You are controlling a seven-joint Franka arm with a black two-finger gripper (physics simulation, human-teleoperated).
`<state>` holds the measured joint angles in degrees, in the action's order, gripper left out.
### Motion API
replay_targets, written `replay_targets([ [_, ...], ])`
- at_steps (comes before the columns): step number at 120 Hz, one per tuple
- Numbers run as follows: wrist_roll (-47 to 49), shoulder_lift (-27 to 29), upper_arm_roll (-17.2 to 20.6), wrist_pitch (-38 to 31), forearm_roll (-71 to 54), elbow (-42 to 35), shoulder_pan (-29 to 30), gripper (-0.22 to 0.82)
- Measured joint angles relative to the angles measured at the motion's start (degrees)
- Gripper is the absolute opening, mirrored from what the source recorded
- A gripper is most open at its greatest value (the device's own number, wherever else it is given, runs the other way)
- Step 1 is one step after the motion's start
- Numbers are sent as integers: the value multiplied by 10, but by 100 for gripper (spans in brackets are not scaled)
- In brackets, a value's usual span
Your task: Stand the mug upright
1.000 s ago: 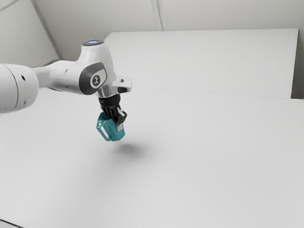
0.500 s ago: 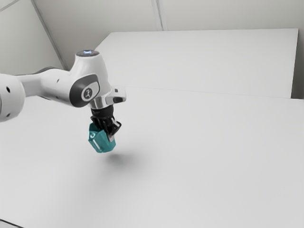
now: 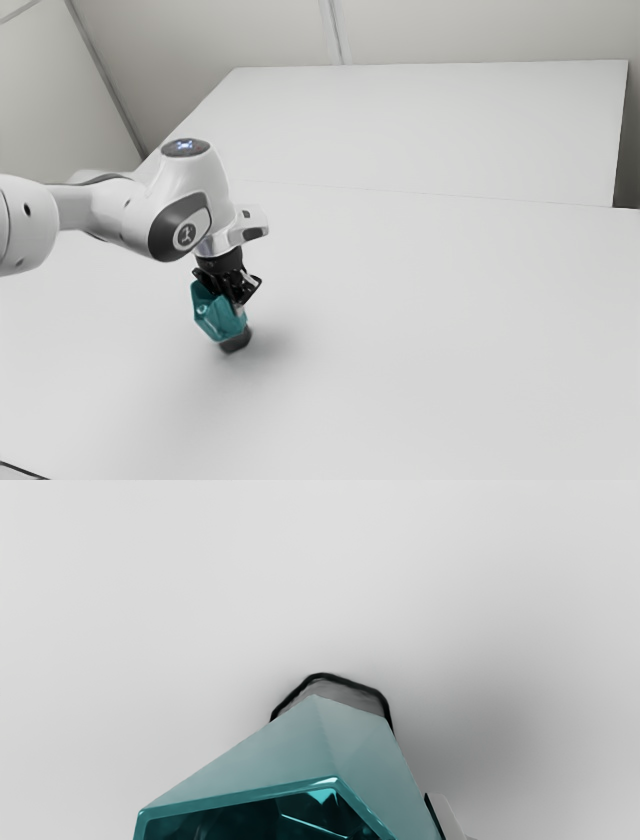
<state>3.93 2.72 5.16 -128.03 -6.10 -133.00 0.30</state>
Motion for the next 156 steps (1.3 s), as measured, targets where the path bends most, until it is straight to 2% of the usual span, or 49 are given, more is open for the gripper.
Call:
replay_targets([
  [41, 42, -6, 1, -56, -11, -21, 0, -17],
  [75, 68, -14, 1, -74, -15, -28, 0, -17],
  [88, 71, -13, 1, -77, -11, -29, 0, -5],
  [104, 74, -6, 2, -81, -8, -30, 1, 22],
  [117, 76, 6, 5, -83, -7, -30, 1, 37],
  [134, 78, 27, 9, -81, -7, -29, -3, 47],
  [156, 77, 49, 17, -58, 0, -18, 0, 54],
])
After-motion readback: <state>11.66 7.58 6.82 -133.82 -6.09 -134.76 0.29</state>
